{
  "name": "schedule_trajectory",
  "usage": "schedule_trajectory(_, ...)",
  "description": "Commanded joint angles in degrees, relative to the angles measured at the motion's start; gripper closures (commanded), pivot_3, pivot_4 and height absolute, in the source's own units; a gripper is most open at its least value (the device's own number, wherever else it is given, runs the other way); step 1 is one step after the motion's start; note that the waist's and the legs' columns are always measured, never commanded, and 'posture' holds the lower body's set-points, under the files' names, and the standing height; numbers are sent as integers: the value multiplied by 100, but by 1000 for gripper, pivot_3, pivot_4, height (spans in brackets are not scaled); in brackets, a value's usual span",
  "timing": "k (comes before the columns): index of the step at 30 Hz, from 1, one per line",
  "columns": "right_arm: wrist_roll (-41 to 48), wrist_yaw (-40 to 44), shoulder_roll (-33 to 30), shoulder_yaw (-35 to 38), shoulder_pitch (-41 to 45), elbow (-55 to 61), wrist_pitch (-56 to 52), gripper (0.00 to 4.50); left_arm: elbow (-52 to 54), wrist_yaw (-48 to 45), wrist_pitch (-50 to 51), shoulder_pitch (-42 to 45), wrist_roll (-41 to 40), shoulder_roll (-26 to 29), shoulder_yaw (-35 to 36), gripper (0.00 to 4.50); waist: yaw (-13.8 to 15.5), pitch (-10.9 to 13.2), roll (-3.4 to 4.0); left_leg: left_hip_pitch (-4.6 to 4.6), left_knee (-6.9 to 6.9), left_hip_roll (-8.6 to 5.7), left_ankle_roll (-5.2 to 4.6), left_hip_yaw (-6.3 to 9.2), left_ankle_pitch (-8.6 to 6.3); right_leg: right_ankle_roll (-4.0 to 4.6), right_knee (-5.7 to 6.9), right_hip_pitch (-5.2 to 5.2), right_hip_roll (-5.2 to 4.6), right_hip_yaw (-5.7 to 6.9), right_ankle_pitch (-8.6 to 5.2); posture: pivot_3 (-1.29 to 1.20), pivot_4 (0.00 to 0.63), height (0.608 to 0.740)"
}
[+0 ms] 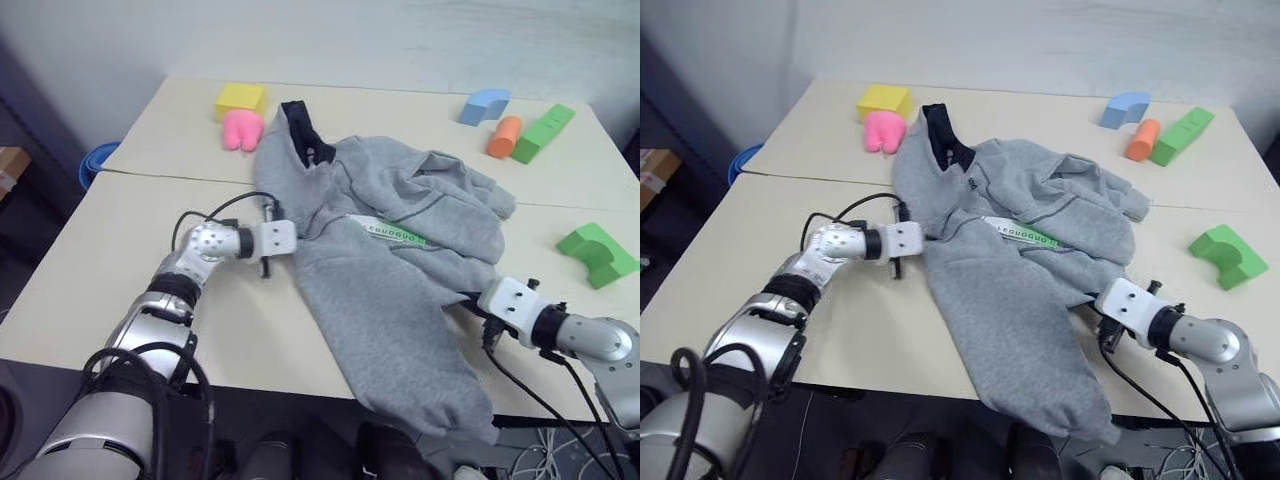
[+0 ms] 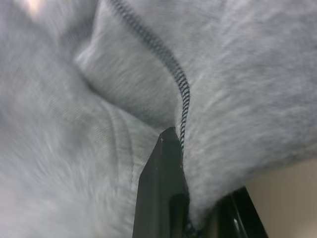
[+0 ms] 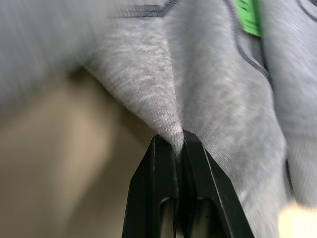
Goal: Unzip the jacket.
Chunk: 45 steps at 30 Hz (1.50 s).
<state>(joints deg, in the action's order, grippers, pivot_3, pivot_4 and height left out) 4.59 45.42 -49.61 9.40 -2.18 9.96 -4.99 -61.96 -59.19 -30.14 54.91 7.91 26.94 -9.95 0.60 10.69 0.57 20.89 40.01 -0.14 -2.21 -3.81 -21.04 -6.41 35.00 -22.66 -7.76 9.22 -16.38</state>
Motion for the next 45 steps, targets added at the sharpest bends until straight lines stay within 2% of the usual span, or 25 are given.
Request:
schedule_trajectory(1, 180, 102, -170, 534, -206, 216, 49, 4482, 1649, -1921, 1302, -1100, -876, 423, -94, 4500, -75, 0, 1, -4, -4, 2, 1, 4, -1, 2, 0, 0, 1, -2, -1, 0, 150, 740)
schedule_trajectory(3, 291, 284, -262, 797, -429, 243, 74, 4482, 3295, -2500, 2255, -1819, -1530, 871, -101, 4500, -88, 0, 2, -26, -18, 8, 3, 14, -2, 5, 2, 5, 3, -18, -3, 0, 150, 740)
schedule_trajectory(6, 454, 664, -446, 1228, -848, 159, 221, 4482, 5277, -2847, 3629, -2713, -2273, 1573, -26, 4500, -65, 4, 1, -35, -23, 9, 4, 18, -2, 6, 2, 8, 2, -28, -3, 0, 150, 740)
schedule_trajectory(11, 639, 1416, -714, 1674, -1489, -85, 693, 4482, 7375, -3079, 5358, -4090, -3079, 2826, 57, 4500, -23, 8, 0, -38, -3, 10, 2, 28, -5, 7, -2, 27, -4, -58, -4, 0, 150, 740)
schedule_trajectory(14, 947, 1866, -768, 1830, -1913, 134, 471, 4482, 7969, -2657, 5535, -4719, -3244, 3071, 198, 4500, 5, 9, 4, -55, -9, 11, 3, 27, -11, 9, -4, 37, -4, -89, -5, 0, 150, 740)
schedule_trajectory(19, 1605, 2822, -874, 2128, -3312, 1241, -725, 4482, 8097, -1855, 5251, -5454, -3067, 2928, 601, 4500, 100, 13, 14, -54, -8, 12, -1, 25, -20, 12, -9, 35, -4, -96, -7, 0, 150, 740)
schedule_trajectory(24, 1740, 2646, -628, 2294, -3638, 1562, -1192, 4482, 7983, -1644, 5056, -5847, -3049, 2986, 891, 4500, 89, 13, 11, -71, -5, 19, -8, 23, -41, 13, -26, 54, -7, -104, -7, 0, 150, 740)
schedule_trajectory(26, 2163, 2414, -332, 2292, -3379, 1562, -1477, 3994, 8018, -1483, 5455, -5835, -3366, 2942, 1142, 3964, 87, 13, 10, -72, -4, 25, -3, 22, -45, 14, -27, 53, -30, -107, -7, 0, 150, 740)
schedule_trajectory(28, 2321, 2570, -335, 2286, -3360, 1628, -1632, 3412, 8005, -1406, 6094, -5712, -3930, 2964, 1508, 3417, 85, 15, 21, -70, -2, 29, 2, 24, -48, 16, -25, 52, -28, -105, -8, 0, 150, 740)
schedule_trajectory(31, 3306, 2660, -478, 2779, -3345, 1988, -2709, 2429, 7982, -1815, 7436, -5660, -5012, 3467, 2049, 2485, 87, 16, 23, -70, -1, 27, 2, 21, -47, 15, -21, 51, -27, -105, -8, 0, 150, 740)
schedule_trajectory(35, 4614, 2441, -628, 3421, -2908, 2102, -3830, 1199, 7643, -1949, 8120, -5327, -5655, 3675, 2457, 1386, 84, 16, 24, -72, -1, 27, 0, 22, -48, 15, -22, 55, -18, -106, -8, 0, 150, 740)
schedule_trajectory(37, 5099, 2158, -763, 3609, -2349, 1964, -4154, 553, 7153, -1532, 7645, -4763, -5380, 3267, 2489, 778, 85, 15, 30, -75, 1, 27, 1, 21, -48, 15, -22, 56, 2, -108, -8, 0, 150, 740)
schedule_trajectory(38, 5171, 2068, -815, 3633, -2163, 1917, -4237, 184, 6992, -1388, 7452, -4561, -5248, 3112, 2465, 465, 94, 14, 35, -78, 0, 26, 1, 20, -48, 15, -21, 58, 4, -110, -8, 0, 150, 740)
schedule_trajectory(39, 5117, 1989, -916, 3549, -1893, 1847, -4238, 0, 6724, -1154, 6956, -4206, -4907, 2834, 2341, 176, 95, 14, 34, -79, 3, 24, 1, 17, -48, 15, -21, 55, 6, -112, -8, 0, 150, 740)
schedule_trajectory(41, 4883, 1933, -1121, 3258, -1500, 1714, -4151, 0, 6333, -903, 6092, -3678, -4280, 2438, 2021, 176, 123, 14, 30, -75, 0, 21, 2, 17, -48, 15, -11, 50, 7, -110, -8, 0, 150, 740)
schedule_trajectory(45, 3390, 1156, -1256, 1518, 145, 881, -3251, 0, 5326, -761, 4252, -2652, -2695, 1835, 926, 84, 98, 1, -13, -66, 3, 2, -2, -12, -49, 12, 8, 26, 9, -120, -7, 0, 150, 740)
